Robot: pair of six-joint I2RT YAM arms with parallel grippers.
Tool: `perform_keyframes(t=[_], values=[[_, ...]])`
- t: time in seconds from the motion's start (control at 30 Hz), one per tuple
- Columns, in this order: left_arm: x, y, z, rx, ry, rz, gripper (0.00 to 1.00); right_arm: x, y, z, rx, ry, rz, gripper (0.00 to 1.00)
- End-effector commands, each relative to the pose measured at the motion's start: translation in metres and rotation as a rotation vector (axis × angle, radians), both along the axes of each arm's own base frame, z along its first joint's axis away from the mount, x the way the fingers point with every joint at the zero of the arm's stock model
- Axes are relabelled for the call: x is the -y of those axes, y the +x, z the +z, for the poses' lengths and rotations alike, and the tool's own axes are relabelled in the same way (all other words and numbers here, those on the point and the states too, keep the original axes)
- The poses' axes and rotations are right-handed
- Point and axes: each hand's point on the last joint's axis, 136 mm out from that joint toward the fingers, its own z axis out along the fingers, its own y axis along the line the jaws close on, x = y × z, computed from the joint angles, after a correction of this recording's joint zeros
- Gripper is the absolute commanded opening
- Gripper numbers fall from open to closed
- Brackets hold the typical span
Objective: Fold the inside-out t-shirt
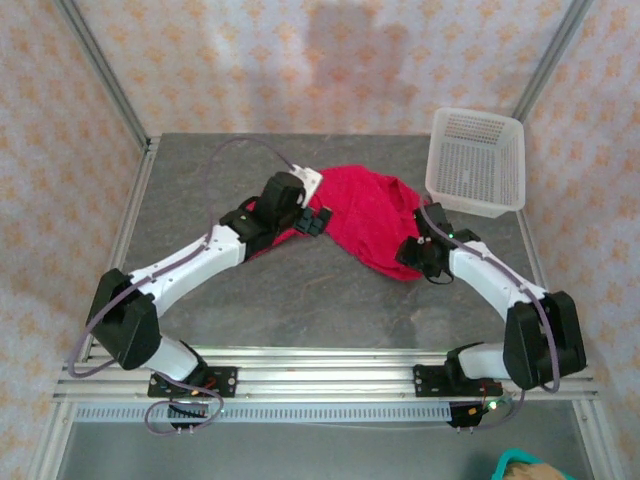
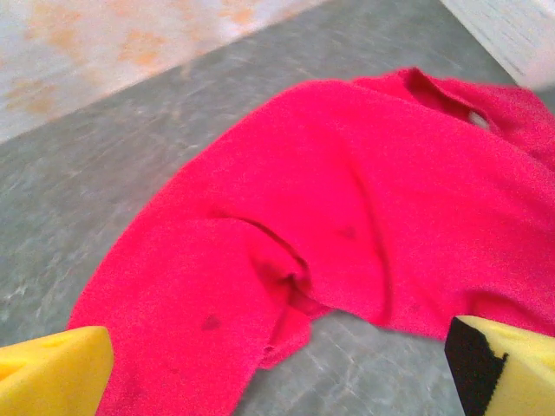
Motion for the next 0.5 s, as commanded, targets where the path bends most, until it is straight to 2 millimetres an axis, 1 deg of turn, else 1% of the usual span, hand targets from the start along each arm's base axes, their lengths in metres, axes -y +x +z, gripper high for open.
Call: perform_keyframes(t=[0.0,0.07,0.1,0.13,0.2,0.23,0.27,0.3,0.33,0.37,0.43,0.47], values=[[-0.019,0.016,-0.010,-0.072,-0.169,0.107,1.00,0.003,0.005,-0.007,-0.012,-0.048,0.018,0.42],[-0.007,0.015,-0.006,-0.079,-0.196,0.042,1.00,0.003,0.008,-0.007,-0.014,-0.054,0.023,0.36],[0.003,0.013,-0.003,-0.086,-0.207,-0.010,0.97,0.003,0.009,-0.007,-0.011,-0.056,0.025,0.33],[0.013,0.011,0.000,-0.088,-0.204,-0.052,0.90,0.005,0.011,-0.006,-0.004,-0.059,0.022,0.29],[0.025,0.008,0.000,-0.095,-0.160,-0.100,0.78,0.006,0.012,-0.006,-0.002,-0.059,0.018,0.22],[0.033,0.006,-0.003,-0.107,-0.130,-0.131,0.76,0.007,0.012,-0.005,-0.002,-0.056,0.016,0.18],[0.042,0.004,-0.005,-0.123,-0.108,-0.175,0.72,0.007,0.013,-0.005,-0.003,-0.050,0.015,0.10],[0.052,0.000,-0.010,-0.146,-0.085,-0.231,0.65,0.008,0.013,-0.003,0.000,-0.047,0.012,0.03],[0.064,-0.005,-0.013,-0.172,-0.072,-0.298,0.59,0.009,0.014,0.000,0.006,-0.047,0.010,0.00],[0.073,-0.009,-0.017,-0.193,-0.065,-0.356,0.55,0.010,0.014,0.004,0.015,-0.046,0.009,0.00],[0.095,-0.022,-0.029,-0.226,-0.020,-0.491,0.55,0.013,0.014,0.016,0.036,-0.044,0.003,0.00],[0.102,-0.026,-0.035,-0.228,0.017,-0.529,0.54,0.014,0.014,0.021,0.046,-0.042,-0.001,0.00]])
